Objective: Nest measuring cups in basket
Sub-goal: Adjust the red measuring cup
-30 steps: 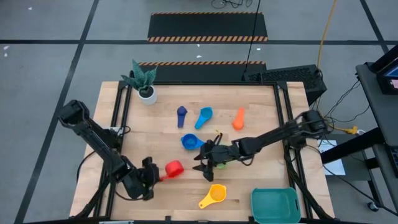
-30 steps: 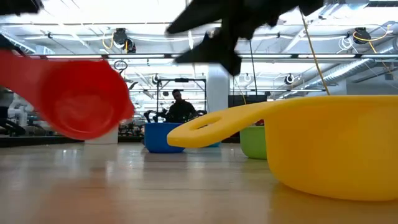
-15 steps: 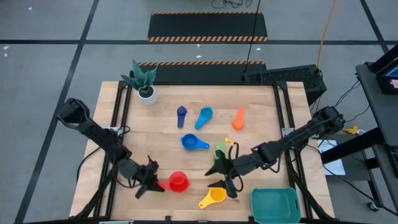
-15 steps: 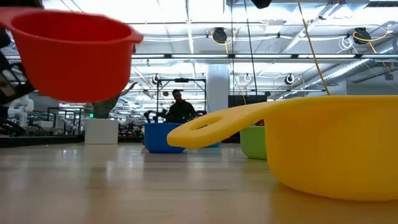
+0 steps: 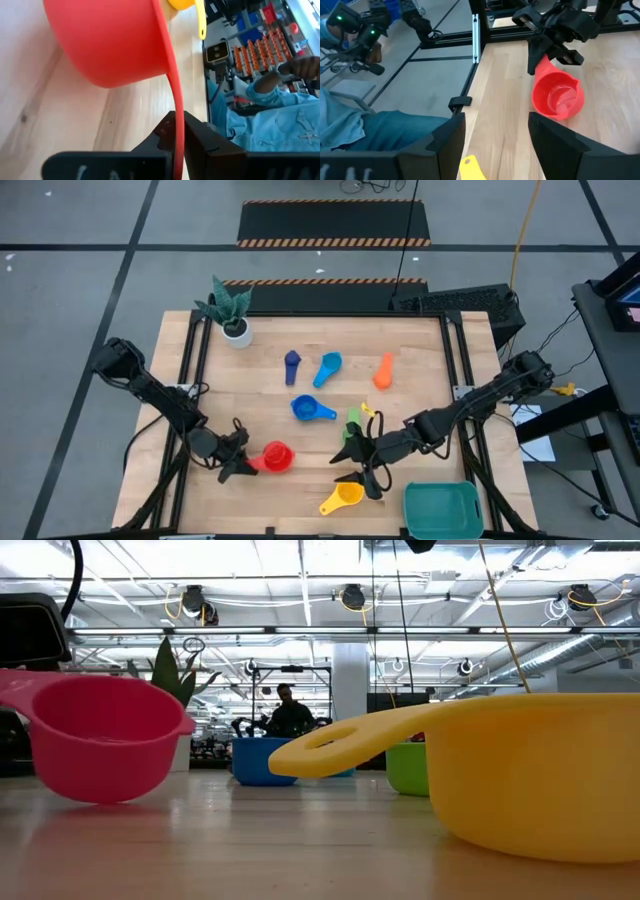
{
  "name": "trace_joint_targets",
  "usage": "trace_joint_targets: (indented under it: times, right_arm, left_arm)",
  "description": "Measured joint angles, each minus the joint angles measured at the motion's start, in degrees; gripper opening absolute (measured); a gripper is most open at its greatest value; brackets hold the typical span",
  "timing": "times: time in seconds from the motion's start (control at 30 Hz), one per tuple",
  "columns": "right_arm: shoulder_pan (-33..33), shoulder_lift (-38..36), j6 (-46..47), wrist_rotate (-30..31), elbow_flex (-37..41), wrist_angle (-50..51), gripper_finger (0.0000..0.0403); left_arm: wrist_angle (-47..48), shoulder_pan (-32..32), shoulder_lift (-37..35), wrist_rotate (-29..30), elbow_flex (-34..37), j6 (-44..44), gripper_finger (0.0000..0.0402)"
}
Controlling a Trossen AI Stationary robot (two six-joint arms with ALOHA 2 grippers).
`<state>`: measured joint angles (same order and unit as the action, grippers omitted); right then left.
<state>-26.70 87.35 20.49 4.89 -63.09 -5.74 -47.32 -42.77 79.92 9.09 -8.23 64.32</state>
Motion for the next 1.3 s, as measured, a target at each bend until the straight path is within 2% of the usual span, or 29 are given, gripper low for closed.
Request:
trace_joint_targets:
  times: [0.13,0.37,0.57,0.77,1.03,1.13,1.3]
  right_arm:
    - [0.02,0.0,0.02,0.02,0.0,0.0,0.021]
    - [0.02,0.0,1.09,0.0,0.0,0.02,0.021]
    - [0.0,0.0,0.92,-0.15,0.0,0.02,0.021]
    - [0.0,0.0,1.07,-0.15,0.0,0.02,0.021]
    - [-0.15,0.0,1.27,-0.17,0.0,0.04,0.021]
    - [-0.15,0.0,1.29,-0.17,0.0,0.04,0.021]
    - [-0.15,0.0,1.31,-0.17,0.0,0.04,0.021]
  left_arm:
    - [0.65,0.42,0.0,0.98,0.0,-1.14,0.0056]
    - [0.84,1.52,0.0,4.43,0.0,-2.75,0.0155]
    - [0.82,1.56,-0.07,7.99,0.0,-10.99,0.0214]
    - [0.71,1.56,-0.11,13.05,0.0,-17.27,0.0235]
    - [0.73,1.34,-0.11,12.85,0.0,-18.45,0.0237]
    - [0.73,1.42,-0.11,15.3,0.0,-20.23,0.024]
    - [4.34,3.33,-0.11,17.17,-1.47,-24.4,0.027]
